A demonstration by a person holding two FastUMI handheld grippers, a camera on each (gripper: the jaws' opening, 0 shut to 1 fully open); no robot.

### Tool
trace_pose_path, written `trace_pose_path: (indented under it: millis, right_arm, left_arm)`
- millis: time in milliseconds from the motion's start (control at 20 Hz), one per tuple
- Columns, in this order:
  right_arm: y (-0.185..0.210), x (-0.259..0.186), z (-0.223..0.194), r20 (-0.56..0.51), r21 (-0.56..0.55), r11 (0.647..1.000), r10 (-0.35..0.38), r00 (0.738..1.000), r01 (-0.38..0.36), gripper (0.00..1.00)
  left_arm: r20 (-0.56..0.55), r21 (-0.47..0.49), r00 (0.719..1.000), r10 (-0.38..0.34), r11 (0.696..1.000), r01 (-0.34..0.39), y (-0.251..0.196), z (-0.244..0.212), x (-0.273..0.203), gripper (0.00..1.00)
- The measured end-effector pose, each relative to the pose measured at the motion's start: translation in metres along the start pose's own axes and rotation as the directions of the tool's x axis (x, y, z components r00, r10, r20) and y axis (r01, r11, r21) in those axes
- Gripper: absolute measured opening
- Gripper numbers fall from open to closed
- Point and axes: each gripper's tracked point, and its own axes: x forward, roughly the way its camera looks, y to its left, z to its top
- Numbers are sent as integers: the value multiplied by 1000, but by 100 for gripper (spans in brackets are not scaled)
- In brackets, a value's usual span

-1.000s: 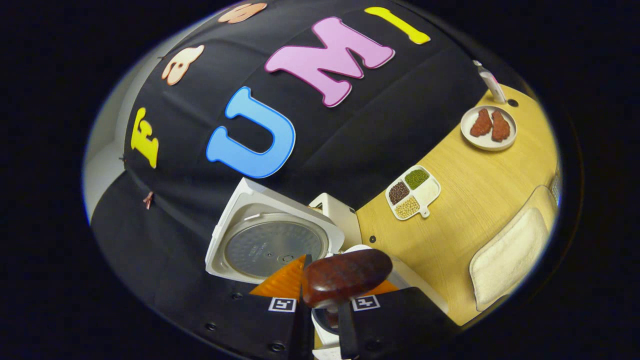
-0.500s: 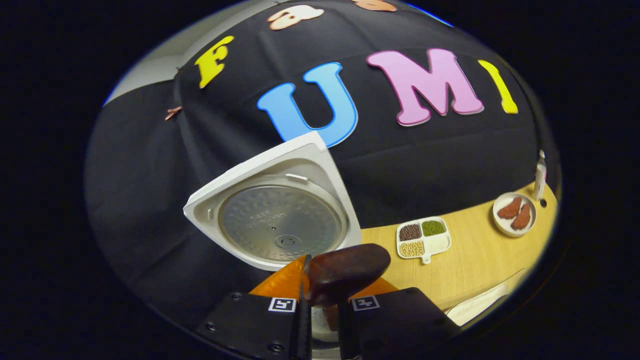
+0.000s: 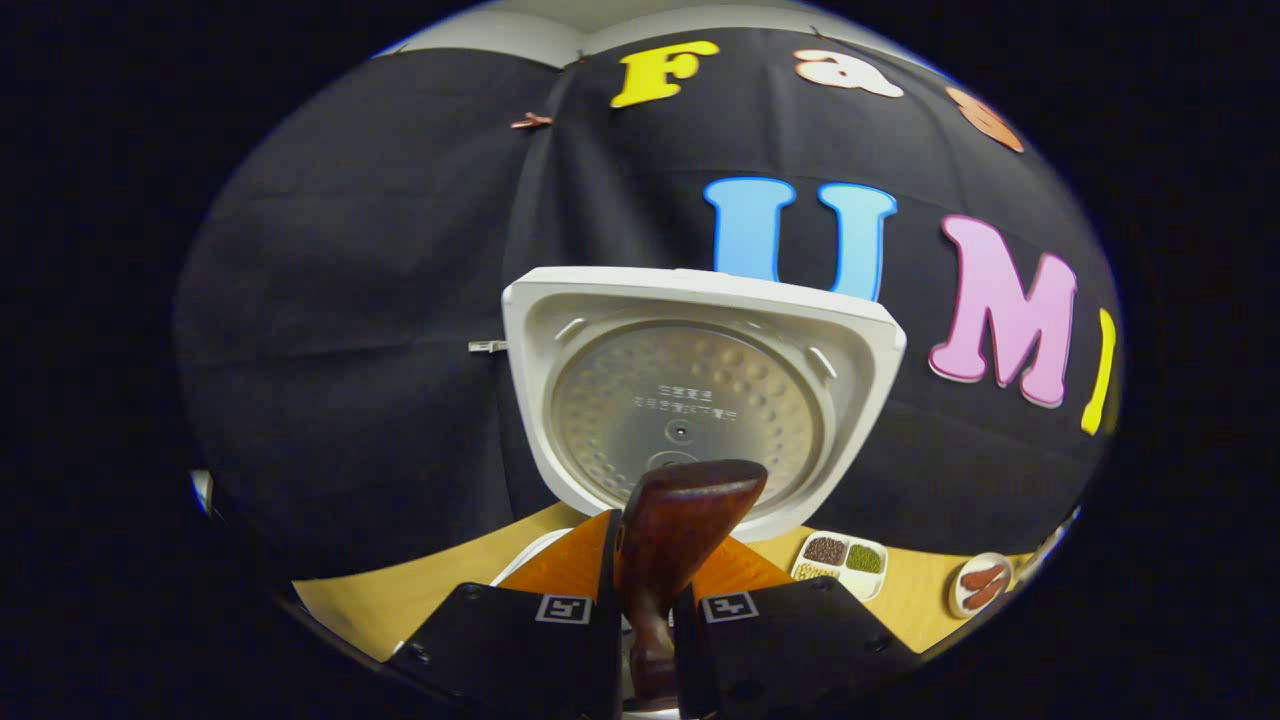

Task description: Close the left gripper, press the button to open the rice cooker; take a wooden spoon from the chopstick holder with the right hand, scoop a spoonful of rice and pour it into the rice cooker, then put the wooden spoon back into the chopstick holder.

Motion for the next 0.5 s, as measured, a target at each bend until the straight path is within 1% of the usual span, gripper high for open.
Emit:
trace_pose_path:
  millis: [150,200,250,300,350,500]
  right_arm:
    - [25,0,-4,12,-154,987,51,999,-48,25]
    - [33,1,-6,12,-186,980,66,998,-63,25]
    - [38,1,-10,6,-205,976,79,997,-76,25]
    - [41,1,-12,1,-210,974,87,996,-84,25]
    - [41,2,-13,-2,-203,975,88,996,-87,25]
    - [29,-1,-5,13,-137,989,64,998,-61,25]
  left_arm:
    - [-3,1,1000,10,1000,-10,5,-4,-3,95]
    - [-6,1,1000,12,1000,-12,5,-5,-4,98]
    - [-6,1,1000,14,1000,-14,5,-6,-3,98]
    - [-6,1,1000,14,1000,-14,5,-4,-3,96]
    - [-4,4,1000,15,1000,-15,4,-4,-2,97]
    - [11,20,1000,14,1000,-14,1,-3,-5,96]
